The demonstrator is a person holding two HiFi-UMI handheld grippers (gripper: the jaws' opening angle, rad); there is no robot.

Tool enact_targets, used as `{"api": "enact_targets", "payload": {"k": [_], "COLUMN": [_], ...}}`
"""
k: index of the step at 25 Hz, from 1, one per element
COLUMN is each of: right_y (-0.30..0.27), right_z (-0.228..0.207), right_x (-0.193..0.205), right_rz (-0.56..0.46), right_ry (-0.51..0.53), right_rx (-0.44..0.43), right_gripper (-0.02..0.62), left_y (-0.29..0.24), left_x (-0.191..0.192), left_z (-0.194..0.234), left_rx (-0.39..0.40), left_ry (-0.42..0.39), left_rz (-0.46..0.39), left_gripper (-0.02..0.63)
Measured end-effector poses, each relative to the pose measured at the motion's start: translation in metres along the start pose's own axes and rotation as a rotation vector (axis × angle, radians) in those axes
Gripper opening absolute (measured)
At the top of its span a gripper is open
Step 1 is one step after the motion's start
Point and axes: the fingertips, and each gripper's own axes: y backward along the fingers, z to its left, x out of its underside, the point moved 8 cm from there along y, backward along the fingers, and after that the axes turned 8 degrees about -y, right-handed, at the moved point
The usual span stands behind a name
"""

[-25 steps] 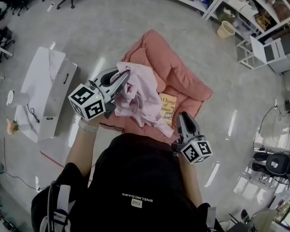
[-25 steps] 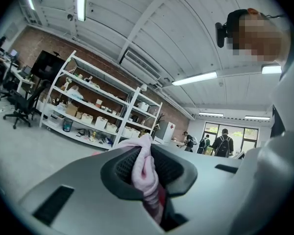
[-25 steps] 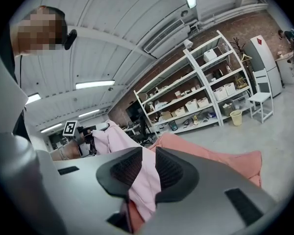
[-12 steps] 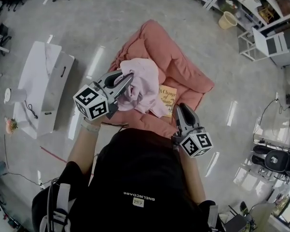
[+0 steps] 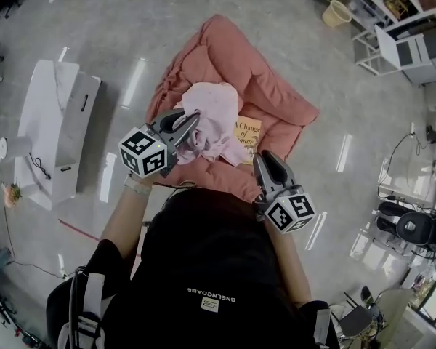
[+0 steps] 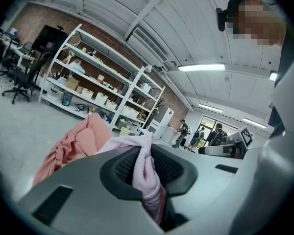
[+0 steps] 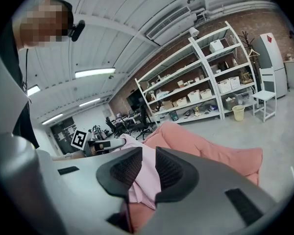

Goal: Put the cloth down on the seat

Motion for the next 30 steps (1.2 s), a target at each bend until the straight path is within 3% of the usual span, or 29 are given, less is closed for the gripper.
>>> {"api": "enact_targets", "payload": {"k": [13, 30], "right_y": [0.006, 0.033], "right_z": [-0.018, -0.027], "right_x": [0.014, 0.042], "right_rz": [0.01, 0.036], "right_ry": [-0.022, -0.051], "right_rx": [0.079, 0.175], "right_gripper": [0.101, 0.101], "left_y": [-0.052, -0.101], "left_x": [0.088, 0.168], "left_z": [0.02, 0.036], "left_rx": [0.017, -0.012], "left_ry": [0.069, 0.153], "left_rz": [0.127, 0.298], "left_gripper": [0.071, 0.091]}}
